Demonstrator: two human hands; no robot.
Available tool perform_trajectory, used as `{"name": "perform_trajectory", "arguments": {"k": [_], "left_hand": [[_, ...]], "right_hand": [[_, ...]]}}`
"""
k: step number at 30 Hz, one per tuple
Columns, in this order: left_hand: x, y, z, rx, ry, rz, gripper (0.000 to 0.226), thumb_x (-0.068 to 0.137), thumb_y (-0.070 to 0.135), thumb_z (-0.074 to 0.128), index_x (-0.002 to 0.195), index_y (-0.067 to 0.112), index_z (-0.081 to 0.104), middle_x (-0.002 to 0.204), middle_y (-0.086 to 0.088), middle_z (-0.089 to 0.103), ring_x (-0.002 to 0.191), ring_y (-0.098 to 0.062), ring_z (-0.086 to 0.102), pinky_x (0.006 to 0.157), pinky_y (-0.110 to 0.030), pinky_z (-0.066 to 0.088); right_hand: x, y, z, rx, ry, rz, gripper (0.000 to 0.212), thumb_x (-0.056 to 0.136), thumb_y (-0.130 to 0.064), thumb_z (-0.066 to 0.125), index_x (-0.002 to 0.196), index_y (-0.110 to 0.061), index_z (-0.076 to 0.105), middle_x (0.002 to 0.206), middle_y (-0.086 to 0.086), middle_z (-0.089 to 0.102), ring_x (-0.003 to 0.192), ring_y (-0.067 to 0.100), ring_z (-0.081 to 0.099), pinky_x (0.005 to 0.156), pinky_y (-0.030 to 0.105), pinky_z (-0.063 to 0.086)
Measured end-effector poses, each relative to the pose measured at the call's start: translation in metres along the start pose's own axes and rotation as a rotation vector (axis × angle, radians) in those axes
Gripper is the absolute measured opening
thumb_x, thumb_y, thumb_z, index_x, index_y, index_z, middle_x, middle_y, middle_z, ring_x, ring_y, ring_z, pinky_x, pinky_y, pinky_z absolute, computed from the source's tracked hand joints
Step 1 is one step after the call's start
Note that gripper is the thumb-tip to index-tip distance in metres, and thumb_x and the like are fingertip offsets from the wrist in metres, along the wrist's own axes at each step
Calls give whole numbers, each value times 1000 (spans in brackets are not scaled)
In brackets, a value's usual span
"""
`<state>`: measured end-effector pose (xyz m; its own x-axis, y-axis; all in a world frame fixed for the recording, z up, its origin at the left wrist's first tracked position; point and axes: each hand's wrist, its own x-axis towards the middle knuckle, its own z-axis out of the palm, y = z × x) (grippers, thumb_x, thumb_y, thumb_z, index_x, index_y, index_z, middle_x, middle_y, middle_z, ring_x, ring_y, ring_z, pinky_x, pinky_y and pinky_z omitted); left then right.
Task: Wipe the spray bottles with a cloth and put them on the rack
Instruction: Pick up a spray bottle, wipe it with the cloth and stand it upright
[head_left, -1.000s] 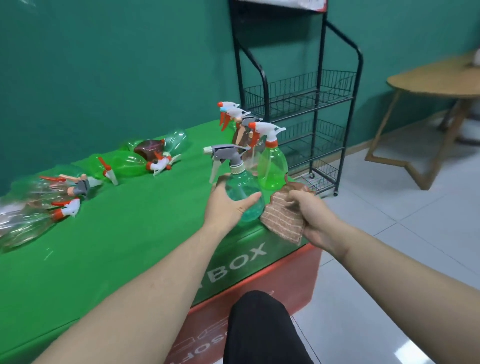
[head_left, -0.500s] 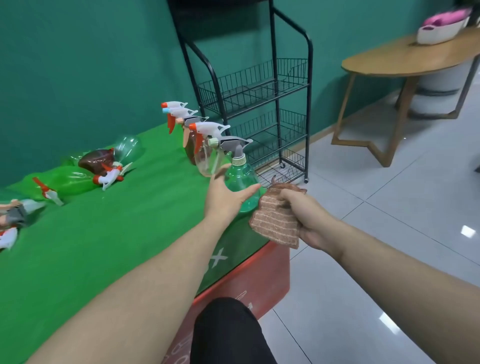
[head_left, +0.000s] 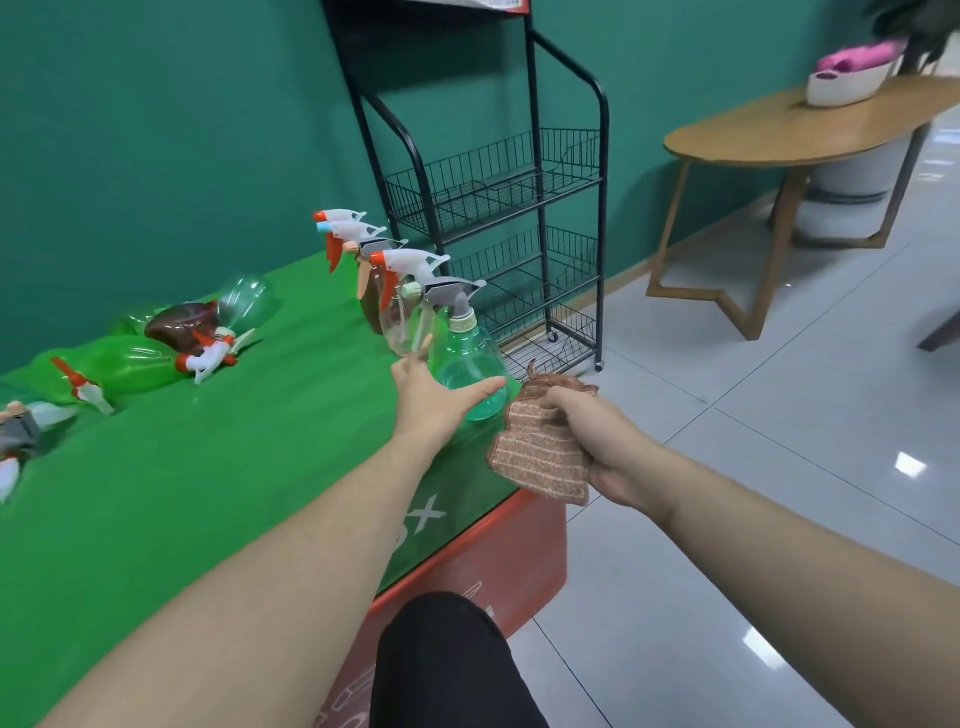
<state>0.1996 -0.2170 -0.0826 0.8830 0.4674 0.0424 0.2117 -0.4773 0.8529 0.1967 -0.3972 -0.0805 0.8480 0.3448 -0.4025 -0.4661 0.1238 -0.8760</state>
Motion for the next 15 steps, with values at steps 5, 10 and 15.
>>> {"name": "perform_trajectory", "arguments": {"k": [5,10,15], "left_hand": [[-17,-13,-23,33,-21,41,86,83,46,83,153,21,39,150,-2,29,134,-22,46,118,-37,35],[-43,-32,-55,73,-57,82,59,94,39,73,144,22,49,148,-1,30,123,-19,50,97,-25,38],[-64,-57,-102,101,-85,96,37,98,36,67,132,25,57,137,7,32,115,-15,50,95,-26,40]], "right_hand": [[-18,2,13,-36,-9,-14,11,96,-12,53,92,-12,63,72,5,68,58,19,66,60,27,55],[-37,4,45,-112,-69,-30,15,96,-13,53,82,-15,58,68,5,62,53,19,61,55,24,53],[-44,6,96,-225,-108,-64,5,94,-17,57,88,-16,57,72,5,60,57,20,59,59,27,50]]}}
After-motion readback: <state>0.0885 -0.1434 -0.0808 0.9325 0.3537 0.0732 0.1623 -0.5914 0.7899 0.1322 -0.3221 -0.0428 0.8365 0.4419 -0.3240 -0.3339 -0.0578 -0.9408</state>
